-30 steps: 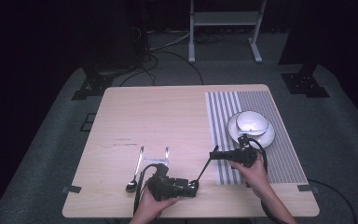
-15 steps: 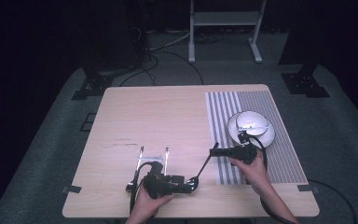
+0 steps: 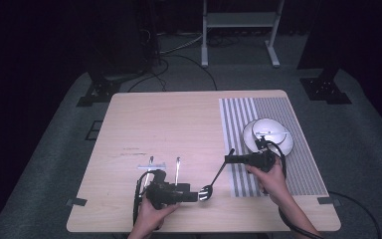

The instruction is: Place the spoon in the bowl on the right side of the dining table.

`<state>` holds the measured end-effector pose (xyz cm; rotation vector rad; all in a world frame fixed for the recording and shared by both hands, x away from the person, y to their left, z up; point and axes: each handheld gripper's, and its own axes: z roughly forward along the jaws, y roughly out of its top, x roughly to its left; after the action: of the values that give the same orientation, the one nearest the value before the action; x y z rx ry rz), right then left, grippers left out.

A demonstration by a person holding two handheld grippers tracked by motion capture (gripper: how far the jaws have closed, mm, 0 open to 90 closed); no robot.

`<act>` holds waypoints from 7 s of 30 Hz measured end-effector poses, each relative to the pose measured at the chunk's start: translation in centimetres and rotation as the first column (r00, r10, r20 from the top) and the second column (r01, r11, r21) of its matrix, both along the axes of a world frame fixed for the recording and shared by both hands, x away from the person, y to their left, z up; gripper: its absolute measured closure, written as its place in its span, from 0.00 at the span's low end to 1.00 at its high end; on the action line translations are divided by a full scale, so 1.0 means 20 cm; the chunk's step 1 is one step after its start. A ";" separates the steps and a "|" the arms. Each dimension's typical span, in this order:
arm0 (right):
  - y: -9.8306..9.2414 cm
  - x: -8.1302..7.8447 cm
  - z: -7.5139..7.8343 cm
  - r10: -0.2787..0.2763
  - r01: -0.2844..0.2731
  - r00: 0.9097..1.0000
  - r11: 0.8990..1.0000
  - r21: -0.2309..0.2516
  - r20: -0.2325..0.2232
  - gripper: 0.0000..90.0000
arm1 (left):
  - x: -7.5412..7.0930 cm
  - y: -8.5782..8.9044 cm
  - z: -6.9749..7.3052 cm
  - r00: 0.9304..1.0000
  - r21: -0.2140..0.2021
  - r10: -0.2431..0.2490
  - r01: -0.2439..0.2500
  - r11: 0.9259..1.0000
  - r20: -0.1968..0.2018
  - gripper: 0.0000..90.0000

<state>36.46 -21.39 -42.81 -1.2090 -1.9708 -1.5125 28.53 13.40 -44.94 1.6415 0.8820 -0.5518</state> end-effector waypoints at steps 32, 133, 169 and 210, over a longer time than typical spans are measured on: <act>-0.16 0.05 0.04 -0.085 0.086 0.996 0.996 0.033 -0.012 0.99 | 0.01 0.06 -0.01 1.000 -0.002 0.027 -0.027 1.000 0.006 0.03; -0.79 0.21 0.22 -0.496 0.497 0.868 0.864 0.082 -0.030 0.99 | 0.01 0.05 -0.02 1.000 0.008 0.023 -0.023 1.000 0.007 0.03; -0.96 0.20 0.21 -0.643 0.643 0.766 0.763 0.072 -0.025 0.99 | 0.01 0.05 -0.01 1.000 0.004 0.026 -0.026 1.000 0.007 0.03; -1.01 0.20 0.09 -0.712 0.712 0.702 0.702 0.000 -0.008 0.99 | 0.01 0.05 -0.01 1.000 0.001 0.025 -0.025 1.000 0.006 0.03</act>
<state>40.49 -41.67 -41.00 -2.1421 -1.5352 -1.8200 28.73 14.46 -45.14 1.6300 0.8966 -0.5291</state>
